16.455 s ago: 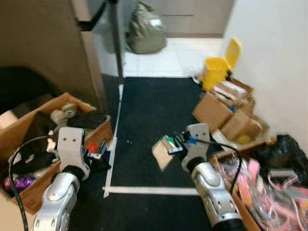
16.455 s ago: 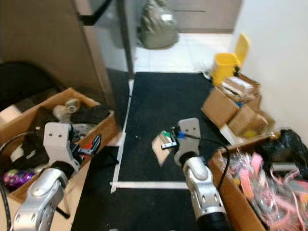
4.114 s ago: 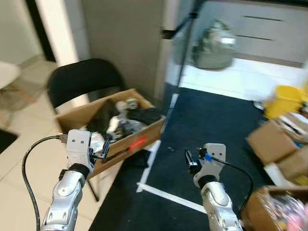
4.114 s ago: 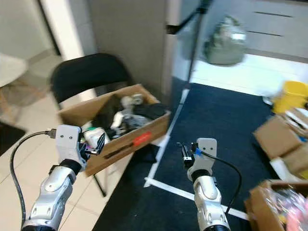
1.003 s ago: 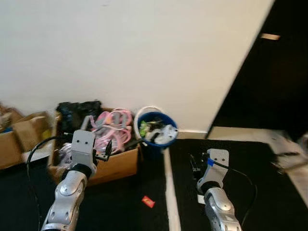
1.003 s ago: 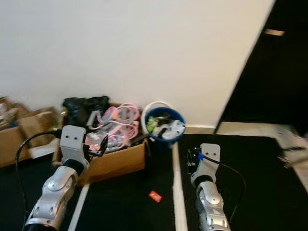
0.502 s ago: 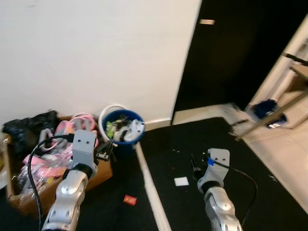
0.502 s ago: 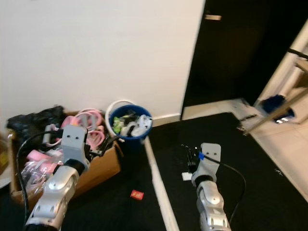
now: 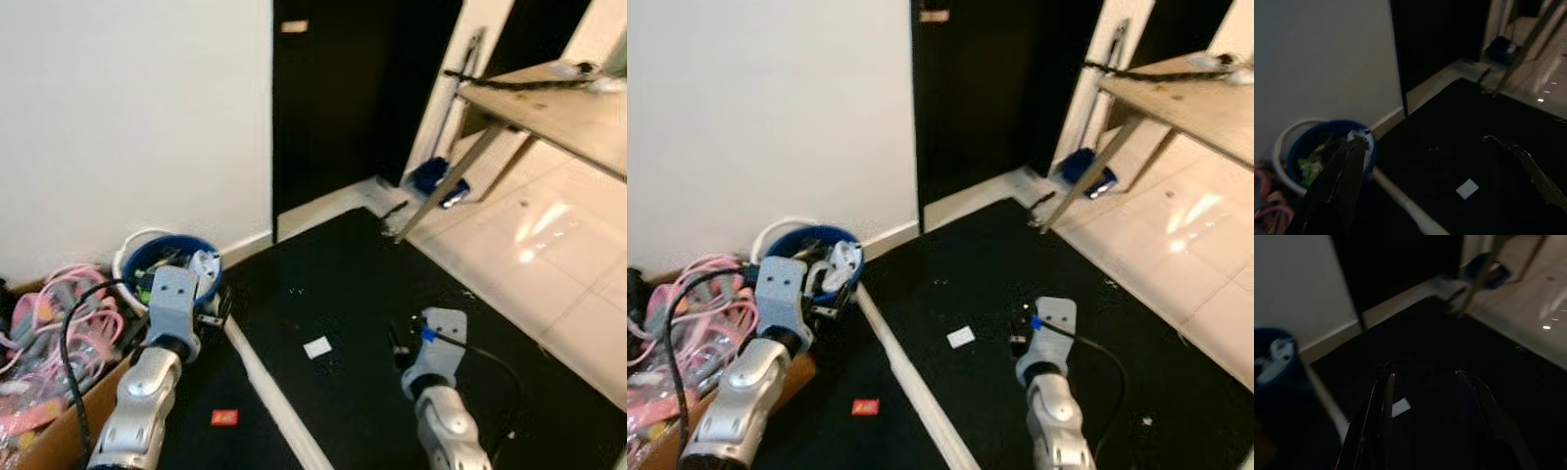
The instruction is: Picking trash to rubbish bin
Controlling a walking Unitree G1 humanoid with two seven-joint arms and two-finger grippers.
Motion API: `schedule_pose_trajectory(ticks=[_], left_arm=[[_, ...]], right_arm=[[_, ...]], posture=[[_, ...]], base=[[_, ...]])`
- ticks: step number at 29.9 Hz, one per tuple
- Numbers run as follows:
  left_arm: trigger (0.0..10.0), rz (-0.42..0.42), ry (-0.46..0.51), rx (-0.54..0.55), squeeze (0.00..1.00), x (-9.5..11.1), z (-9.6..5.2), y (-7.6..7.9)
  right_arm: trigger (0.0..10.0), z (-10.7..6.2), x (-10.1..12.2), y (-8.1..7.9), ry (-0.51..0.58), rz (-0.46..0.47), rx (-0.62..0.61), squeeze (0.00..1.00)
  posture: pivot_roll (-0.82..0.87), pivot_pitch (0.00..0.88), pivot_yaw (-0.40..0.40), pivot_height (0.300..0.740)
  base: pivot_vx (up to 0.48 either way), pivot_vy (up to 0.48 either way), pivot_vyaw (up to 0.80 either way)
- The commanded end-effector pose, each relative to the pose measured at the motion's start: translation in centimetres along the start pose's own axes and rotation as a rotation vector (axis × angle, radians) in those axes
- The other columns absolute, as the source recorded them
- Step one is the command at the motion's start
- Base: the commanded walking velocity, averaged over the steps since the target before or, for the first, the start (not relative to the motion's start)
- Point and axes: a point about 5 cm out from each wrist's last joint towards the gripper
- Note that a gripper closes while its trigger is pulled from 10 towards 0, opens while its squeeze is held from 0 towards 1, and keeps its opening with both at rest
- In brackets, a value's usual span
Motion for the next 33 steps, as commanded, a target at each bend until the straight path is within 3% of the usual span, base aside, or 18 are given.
schedule_pose_trajectory(ticks=[1, 33], left_arm=[[10.0, 0.009, -0.047, 0.008, 0.00, -0.84, -0.22, -0.25], [10.0, 0.009, -0.022, -0.025, 0.00, -0.56, 0.21, 0.62]], right_arm=[[10.0, -0.31, -0.45, -0.04, -0.024, 0.002, -0.009, 0.00], [10.0, -0.53, -0.51, 0.53, -0.033, -0.007, -0.026, 0.00]], posture=[[-0.04, 0.100, 0.013, 0.740], [-0.05, 0.098, 0.013, 0.740]], base=[[0.000, 0.000, -0.80], [0.000, 0.000, -0.80]])
Point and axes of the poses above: a point about 5 cm out from each wrist's last joint towards the gripper, its own z axis pointing out of the wrist towards the gripper, its own x axis along the axis of the wrist's last joint, y = z × x, and after that the axes turned 10 degrees about -z, right-handed
